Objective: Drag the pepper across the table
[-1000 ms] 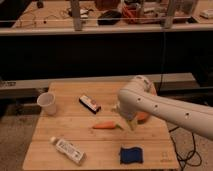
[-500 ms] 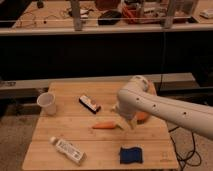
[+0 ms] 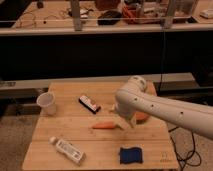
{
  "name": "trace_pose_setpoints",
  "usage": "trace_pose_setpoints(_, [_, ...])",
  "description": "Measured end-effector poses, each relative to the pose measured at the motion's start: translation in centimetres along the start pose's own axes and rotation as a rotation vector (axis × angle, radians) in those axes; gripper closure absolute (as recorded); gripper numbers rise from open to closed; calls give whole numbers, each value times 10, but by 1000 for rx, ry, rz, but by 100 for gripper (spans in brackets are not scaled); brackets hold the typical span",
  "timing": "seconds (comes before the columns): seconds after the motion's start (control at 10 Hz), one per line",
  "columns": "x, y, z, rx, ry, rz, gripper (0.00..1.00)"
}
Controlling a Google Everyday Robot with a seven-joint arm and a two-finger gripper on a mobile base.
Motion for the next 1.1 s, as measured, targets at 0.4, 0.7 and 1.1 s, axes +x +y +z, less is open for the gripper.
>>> trace_pose_setpoints(0.4, [2, 2, 8, -5, 8, -58, 20])
trace_pose_setpoints(0.7, [1, 3, 17, -12, 14, -120, 20])
trace_pose_setpoints(1.1, [2, 6, 27, -15, 21, -180, 20])
